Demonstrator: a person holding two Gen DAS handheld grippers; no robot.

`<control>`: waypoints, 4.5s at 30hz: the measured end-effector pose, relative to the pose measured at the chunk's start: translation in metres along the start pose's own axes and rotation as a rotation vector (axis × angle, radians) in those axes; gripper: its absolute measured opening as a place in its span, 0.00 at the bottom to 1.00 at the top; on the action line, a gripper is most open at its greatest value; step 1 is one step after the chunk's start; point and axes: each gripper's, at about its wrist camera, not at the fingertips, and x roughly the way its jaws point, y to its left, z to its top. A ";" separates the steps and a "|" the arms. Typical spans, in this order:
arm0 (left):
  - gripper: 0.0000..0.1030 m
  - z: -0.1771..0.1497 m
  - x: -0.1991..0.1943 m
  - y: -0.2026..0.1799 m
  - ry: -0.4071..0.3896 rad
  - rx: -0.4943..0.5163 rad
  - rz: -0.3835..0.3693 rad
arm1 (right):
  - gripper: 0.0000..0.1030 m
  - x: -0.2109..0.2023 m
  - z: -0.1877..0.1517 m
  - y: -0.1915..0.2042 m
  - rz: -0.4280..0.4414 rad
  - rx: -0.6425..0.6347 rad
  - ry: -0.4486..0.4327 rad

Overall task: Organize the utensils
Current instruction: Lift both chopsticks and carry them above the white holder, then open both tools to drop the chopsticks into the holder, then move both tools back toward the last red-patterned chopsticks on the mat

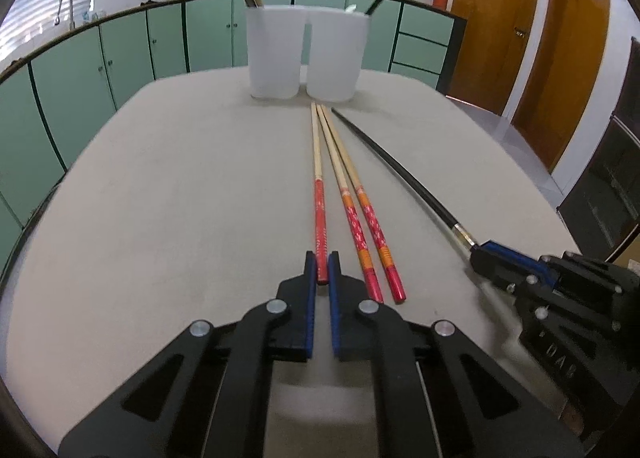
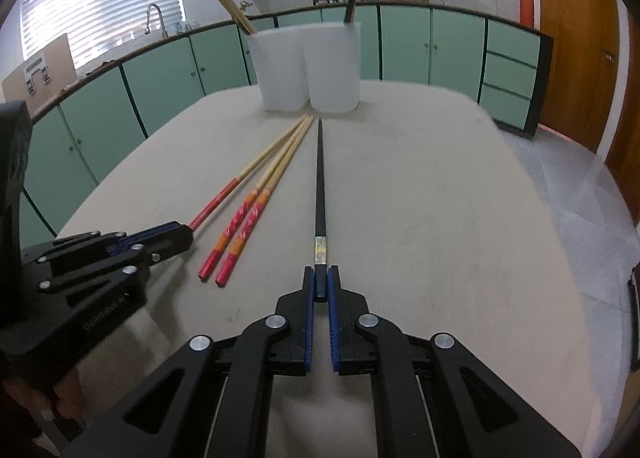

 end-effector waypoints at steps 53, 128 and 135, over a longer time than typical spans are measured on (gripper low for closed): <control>0.05 0.193 -0.149 0.000 -0.398 0.119 -0.075 | 0.06 -0.114 0.244 -0.023 0.222 -0.107 -0.294; 0.78 0.095 -0.069 0.033 -0.310 -0.032 0.084 | 0.81 -0.041 0.125 -0.014 0.062 -0.013 -0.211; 0.80 0.058 -0.055 0.036 -0.225 -0.011 0.118 | 0.83 -0.027 0.082 -0.013 0.027 0.030 -0.143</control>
